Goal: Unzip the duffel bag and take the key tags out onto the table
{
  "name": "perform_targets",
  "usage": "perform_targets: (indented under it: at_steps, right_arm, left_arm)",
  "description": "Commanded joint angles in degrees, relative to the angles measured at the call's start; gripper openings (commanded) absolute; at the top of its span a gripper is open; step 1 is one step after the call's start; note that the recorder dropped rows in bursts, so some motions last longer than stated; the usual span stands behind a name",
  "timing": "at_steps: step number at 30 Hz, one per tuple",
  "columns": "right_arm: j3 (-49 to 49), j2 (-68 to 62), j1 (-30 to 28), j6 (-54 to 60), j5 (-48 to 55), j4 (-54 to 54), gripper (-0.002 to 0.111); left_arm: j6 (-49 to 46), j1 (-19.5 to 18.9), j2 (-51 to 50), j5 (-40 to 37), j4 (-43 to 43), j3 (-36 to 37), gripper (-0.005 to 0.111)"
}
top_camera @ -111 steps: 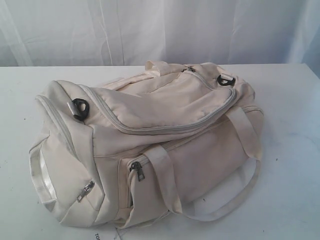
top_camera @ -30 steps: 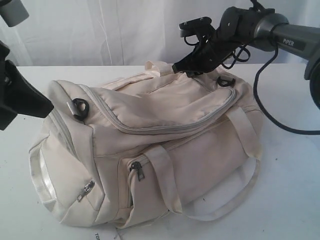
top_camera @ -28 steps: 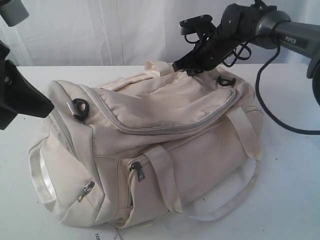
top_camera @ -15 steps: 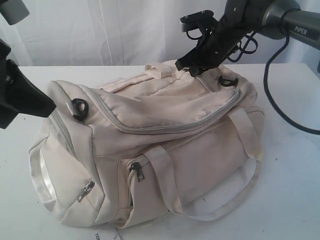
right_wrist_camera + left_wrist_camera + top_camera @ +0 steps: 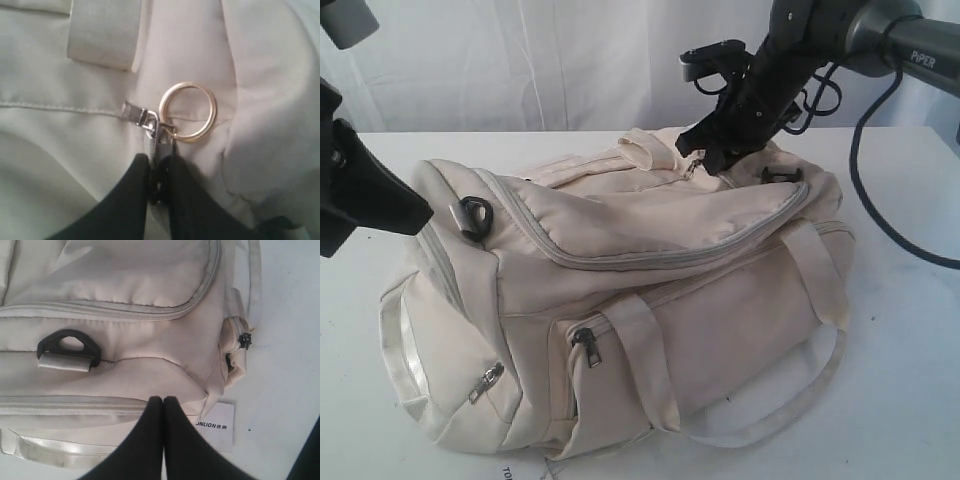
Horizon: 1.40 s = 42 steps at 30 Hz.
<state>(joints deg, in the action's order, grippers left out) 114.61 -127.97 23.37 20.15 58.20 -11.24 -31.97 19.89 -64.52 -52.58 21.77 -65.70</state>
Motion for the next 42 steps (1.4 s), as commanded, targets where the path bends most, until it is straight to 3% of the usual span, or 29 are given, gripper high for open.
perform_targets:
  at_steps: [1,4,7,20,31,36,42]
  right_arm:
    - [0.11,0.53,-0.05,0.65,2.86,0.30,0.018]
    - [0.45,0.76,-0.05,0.65,0.89,0.30,0.041]
    - [1.48,1.05,-0.05,0.65,-2.40,0.30,0.057]
    - [3.26,-1.69,0.25,0.65,-22.67,0.30,0.058]
    - [3.38,-6.98,0.83,0.65,-20.56,3.10,0.058]
    - [3.49,-6.98,0.83,-7.62,-17.74,11.24,0.058]
    - [3.49,-6.98,0.83,-12.04,-18.38,10.88,0.058]
  left_arm:
    - [0.09,0.19,-0.08,-0.91,1.34,0.45,0.000]
    - [-0.03,0.19,-0.08,-0.90,1.34,0.45,0.000]
    - [-0.03,0.19,-0.08,-0.90,1.34,0.45,0.000]
    - [-0.03,0.19,-0.08,-0.90,1.34,0.45,0.000]
    - [-0.01,0.19,-0.08,-0.80,1.34,0.45,0.000]
    - [-0.01,0.19,-0.08,-0.80,1.34,0.45,0.000]
    - [-0.20,0.19,-0.08,-0.80,1.34,0.45,0.000]
